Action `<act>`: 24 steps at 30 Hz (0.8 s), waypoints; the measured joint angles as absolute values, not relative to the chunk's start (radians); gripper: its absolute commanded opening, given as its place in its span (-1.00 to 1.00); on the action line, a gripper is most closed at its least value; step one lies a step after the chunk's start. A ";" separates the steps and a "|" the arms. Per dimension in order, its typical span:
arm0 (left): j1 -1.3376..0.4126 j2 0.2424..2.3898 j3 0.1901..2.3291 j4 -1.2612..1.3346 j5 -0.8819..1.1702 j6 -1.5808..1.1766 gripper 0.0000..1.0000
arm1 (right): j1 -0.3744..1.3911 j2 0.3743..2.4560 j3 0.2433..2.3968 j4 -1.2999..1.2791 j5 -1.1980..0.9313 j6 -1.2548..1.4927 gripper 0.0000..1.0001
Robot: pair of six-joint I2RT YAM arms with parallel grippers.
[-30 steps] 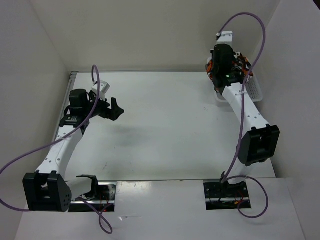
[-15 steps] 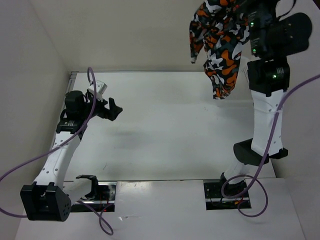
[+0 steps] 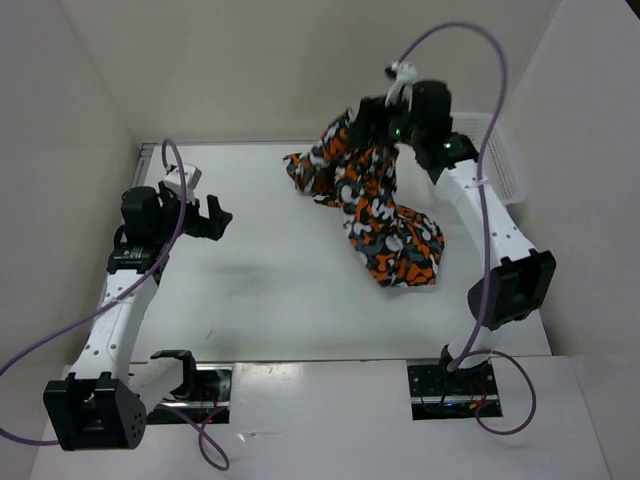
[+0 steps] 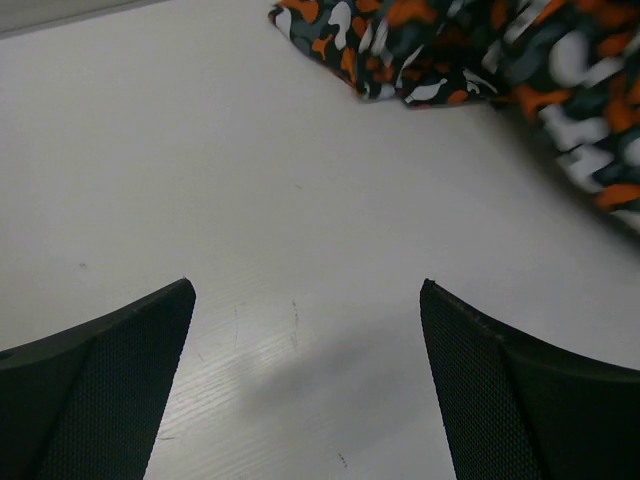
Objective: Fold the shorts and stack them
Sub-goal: Move the shorts to the center of the board
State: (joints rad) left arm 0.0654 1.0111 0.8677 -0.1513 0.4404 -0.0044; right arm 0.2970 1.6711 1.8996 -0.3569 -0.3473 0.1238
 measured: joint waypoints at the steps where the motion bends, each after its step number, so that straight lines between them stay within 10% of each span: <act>1: 0.065 1.015 0.860 -0.151 0.432 -0.004 1.00 | 0.297 1.671 1.810 -0.379 -0.326 0.106 0.68; 10: 0.065 1.325 0.942 -0.241 0.334 -0.004 1.00 | 0.297 1.662 1.493 -0.508 -0.202 -0.002 0.72; 24: 0.056 1.830 1.457 -0.368 0.371 -0.004 1.00 | 0.418 2.201 1.953 -0.352 -0.009 -0.155 0.98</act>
State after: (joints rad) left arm 0.0559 1.8301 1.4567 -0.3679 0.3710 -0.0044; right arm 0.4183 2.2013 1.9526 -0.3515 -0.0090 -0.1551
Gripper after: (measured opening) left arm 0.998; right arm 0.991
